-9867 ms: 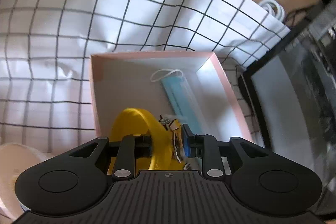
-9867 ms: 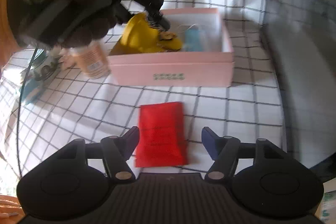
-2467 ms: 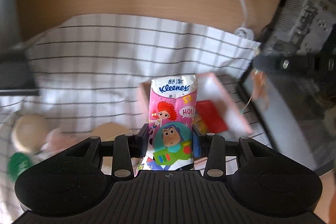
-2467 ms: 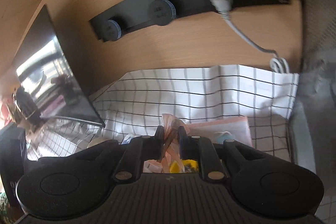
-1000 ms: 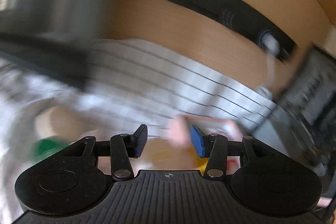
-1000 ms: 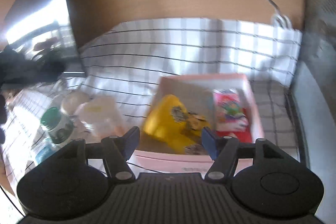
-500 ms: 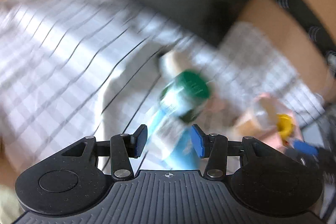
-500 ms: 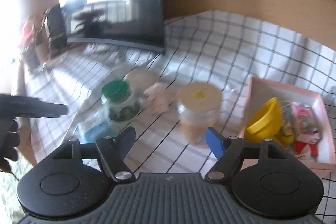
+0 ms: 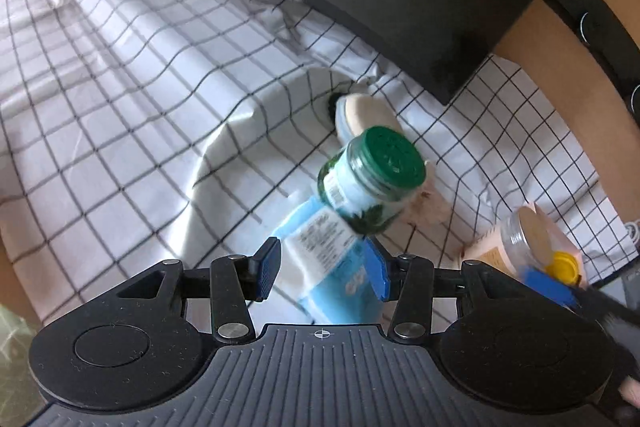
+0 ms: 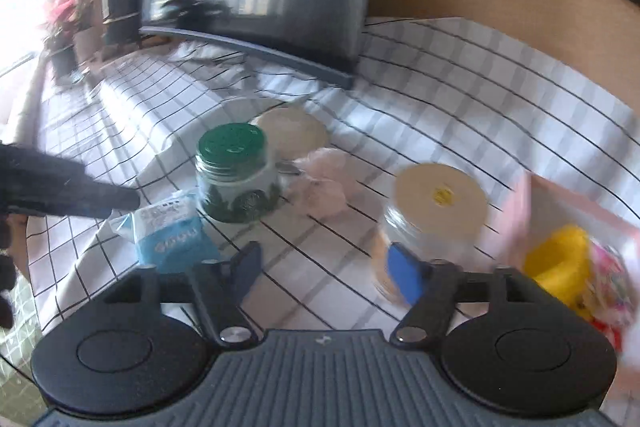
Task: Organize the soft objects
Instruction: 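Move the left tool to the blue wet-wipe bag while the right tool swings back over the table, then grasp the blue wet-wipe bag with the left tool and lift it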
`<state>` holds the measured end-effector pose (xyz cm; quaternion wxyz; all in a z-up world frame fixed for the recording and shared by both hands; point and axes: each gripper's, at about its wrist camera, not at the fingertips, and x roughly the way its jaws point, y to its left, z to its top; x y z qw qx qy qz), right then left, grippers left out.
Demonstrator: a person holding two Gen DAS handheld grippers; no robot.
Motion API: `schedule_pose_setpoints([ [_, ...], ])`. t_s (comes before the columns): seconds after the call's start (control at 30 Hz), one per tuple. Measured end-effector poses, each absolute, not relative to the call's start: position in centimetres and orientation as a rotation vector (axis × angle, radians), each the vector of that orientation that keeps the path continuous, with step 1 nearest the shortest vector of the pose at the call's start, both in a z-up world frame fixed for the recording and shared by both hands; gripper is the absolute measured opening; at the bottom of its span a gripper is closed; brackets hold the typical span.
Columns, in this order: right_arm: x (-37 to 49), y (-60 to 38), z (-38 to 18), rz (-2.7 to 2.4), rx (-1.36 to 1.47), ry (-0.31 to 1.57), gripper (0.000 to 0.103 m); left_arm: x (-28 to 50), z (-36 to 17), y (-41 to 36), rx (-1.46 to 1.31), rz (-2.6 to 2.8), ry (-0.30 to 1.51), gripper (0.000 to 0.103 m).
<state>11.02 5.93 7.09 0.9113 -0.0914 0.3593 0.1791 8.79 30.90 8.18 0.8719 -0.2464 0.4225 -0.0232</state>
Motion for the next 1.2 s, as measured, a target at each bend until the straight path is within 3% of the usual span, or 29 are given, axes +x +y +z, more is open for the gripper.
schedule_pose_setpoints([
  [0.2, 14.9, 10.1, 3.4, 0.505, -0.182, 0.864, 0.039, 6.8, 7.5, 32.7, -0.565, 0.002, 0.905, 0.050],
  [0.43, 12.1, 10.4, 2.4, 0.744, -0.165, 0.928, 0.038, 6.3, 8.0, 32.3, -0.526, 0.052, 0.882, 0.050],
  [0.47, 11.7, 9.8, 2.5, 0.739, -0.168, 0.918, 0.040, 6.7, 8.2, 31.6, -0.489, 0.038, 0.877, 0.050],
  [0.6, 10.8, 7.1, 2.5, 0.666, -0.136, 0.882, 0.064, 8.4, 8.5, 28.3, -0.256, 0.045, 0.879, 0.050],
  [0.83, 11.1, 4.6, 1.2, 0.608, -0.073, 0.928, 0.067, 10.8, 6.5, 24.6, -0.082, 0.077, 0.947, 0.054],
  [0.97, 11.3, 4.1, 0.7, 0.606, -0.011, 0.939, 0.076, 11.4, 6.0, 23.1, 0.018, 0.041, 0.945, 0.059],
  [1.2, 10.8, 4.6, 0.4, 0.620, -0.048, 0.922, 0.084, 12.9, 6.3, 26.2, -0.135, 0.165, 0.949, 0.058],
])
